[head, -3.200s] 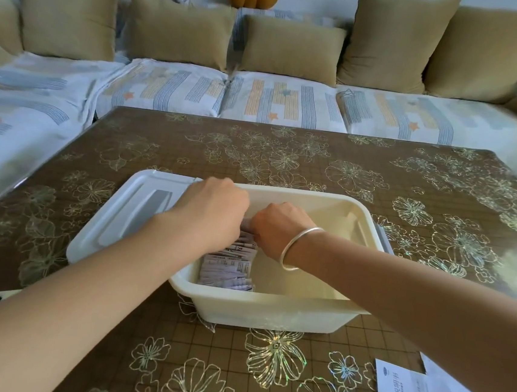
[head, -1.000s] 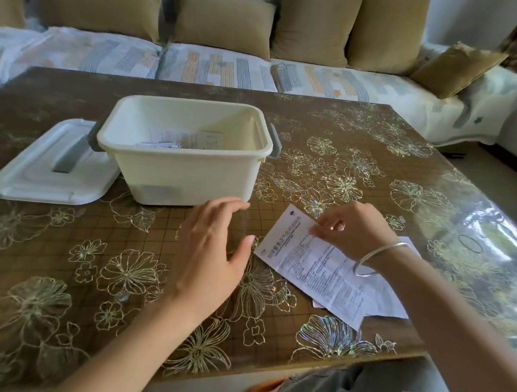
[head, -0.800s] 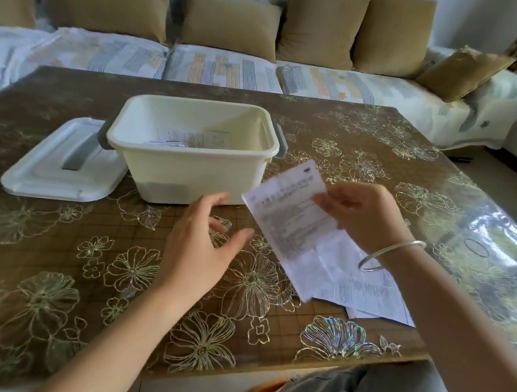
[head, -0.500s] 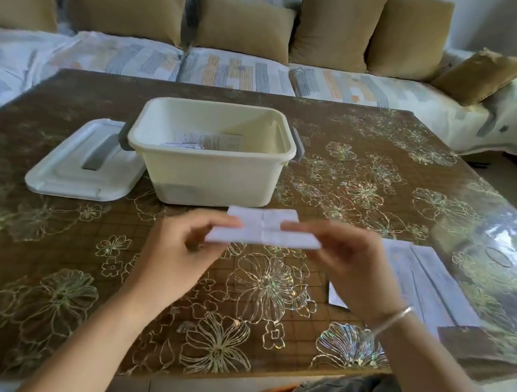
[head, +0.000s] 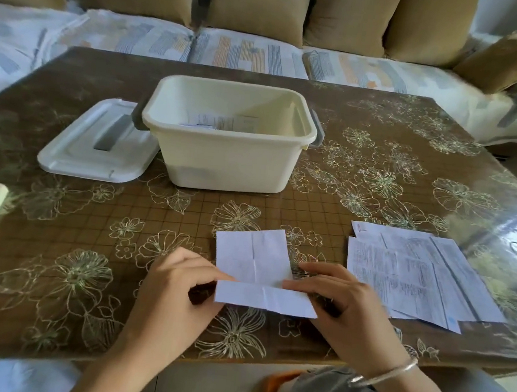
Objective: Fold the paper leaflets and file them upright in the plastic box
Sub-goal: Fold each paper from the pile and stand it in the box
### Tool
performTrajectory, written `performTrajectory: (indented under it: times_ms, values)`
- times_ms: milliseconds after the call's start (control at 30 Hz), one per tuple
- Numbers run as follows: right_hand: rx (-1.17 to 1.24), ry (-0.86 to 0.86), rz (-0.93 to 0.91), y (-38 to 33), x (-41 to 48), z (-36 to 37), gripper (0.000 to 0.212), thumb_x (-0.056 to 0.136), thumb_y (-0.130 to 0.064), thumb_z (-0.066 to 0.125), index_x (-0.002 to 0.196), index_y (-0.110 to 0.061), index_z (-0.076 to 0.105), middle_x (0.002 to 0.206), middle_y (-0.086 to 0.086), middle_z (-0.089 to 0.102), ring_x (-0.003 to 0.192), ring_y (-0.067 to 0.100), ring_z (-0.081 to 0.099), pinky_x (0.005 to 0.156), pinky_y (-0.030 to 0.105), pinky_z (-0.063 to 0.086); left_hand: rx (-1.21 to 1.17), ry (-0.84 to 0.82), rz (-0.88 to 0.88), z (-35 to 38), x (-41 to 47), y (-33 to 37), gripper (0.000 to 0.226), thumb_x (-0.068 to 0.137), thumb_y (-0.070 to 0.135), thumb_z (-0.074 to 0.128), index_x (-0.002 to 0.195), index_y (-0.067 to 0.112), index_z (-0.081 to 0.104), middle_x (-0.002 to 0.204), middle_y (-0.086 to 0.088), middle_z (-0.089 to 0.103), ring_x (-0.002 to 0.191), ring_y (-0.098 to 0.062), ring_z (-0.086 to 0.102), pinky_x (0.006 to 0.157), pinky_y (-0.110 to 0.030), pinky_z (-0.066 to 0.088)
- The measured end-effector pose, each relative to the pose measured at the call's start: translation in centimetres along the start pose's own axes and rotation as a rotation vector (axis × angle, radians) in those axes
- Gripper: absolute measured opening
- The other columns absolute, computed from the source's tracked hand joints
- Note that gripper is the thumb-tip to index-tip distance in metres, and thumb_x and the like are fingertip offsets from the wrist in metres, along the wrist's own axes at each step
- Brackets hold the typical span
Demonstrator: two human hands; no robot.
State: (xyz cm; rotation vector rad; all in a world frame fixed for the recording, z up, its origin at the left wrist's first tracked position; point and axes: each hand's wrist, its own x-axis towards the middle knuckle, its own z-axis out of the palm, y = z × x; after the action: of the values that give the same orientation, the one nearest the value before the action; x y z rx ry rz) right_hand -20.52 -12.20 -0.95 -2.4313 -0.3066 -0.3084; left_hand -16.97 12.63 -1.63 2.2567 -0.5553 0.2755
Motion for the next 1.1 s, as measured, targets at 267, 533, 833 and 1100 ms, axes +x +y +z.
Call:
performTrajectory:
  times_ms: [267, 533, 833, 1100]
  values:
    - [0.078, 0.125, 0.216, -1.2, 0.9, 1.3, 0.020, 0.075, -0.051, 0.061, 0.085, -0.036, 0.069, 0.092, -0.018, 0.062, 0.080, -0.003, 0.059, 0.070, 0.010, 0.048, 0.046, 0.148, -0.104, 0.6, -0.6, 0.5, 0.020, 0.079, 0.044, 0.067, 0.084, 0.025, 0.071, 0.078, 0.018, 0.056, 0.075, -0.009, 0.059, 0.065, -0.038, 0.053]
    - [-0.101, 0.228, 0.148, -1.3, 1.6, 3.0, 0.033, 0.073, -0.037, 0.076, 0.104, -0.030, 0.068, 0.072, -0.027, 0.054, 0.081, 0.009, 0.053, 0.070, 0.038, 0.050, 0.211, 0.162, -0.098, 1.4, -0.7, 0.7, 0.047, 0.071, 0.025, 0.079, 0.115, 0.021, 0.061, 0.085, 0.022, 0.056, 0.086, -0.008, 0.051, 0.076, -0.016, 0.038]
    - [-0.214, 0.187, 0.079, -1.1, 1.8, 2.8, 0.048, 0.074, -0.037, 0.073, 0.118, -0.024, 0.059, 0.102, -0.011, 0.058, 0.093, 0.013, 0.052, 0.074, 0.029, 0.049, 0.316, 0.075, 0.031, 1.6, -0.4, 0.3, 0.035, 0.087, 0.029, 0.058, 0.120, 0.022, 0.065, 0.123, 0.010, 0.059, 0.116, -0.014, 0.050, 0.102, -0.026, 0.032]
    - [-0.349, -0.116, -0.403, -0.5, 4.1, 0.6, 0.029, 0.081, -0.046, 0.061, 0.101, -0.027, 0.070, 0.112, -0.012, 0.068, 0.111, 0.011, 0.061, 0.086, 0.037, 0.054, 0.312, -0.003, 0.059, 1.5, -0.2, -0.1, 0.033, 0.089, 0.031, 0.044, 0.110, 0.029, 0.070, 0.113, 0.021, 0.063, 0.106, -0.007, 0.054, 0.092, -0.029, 0.036]
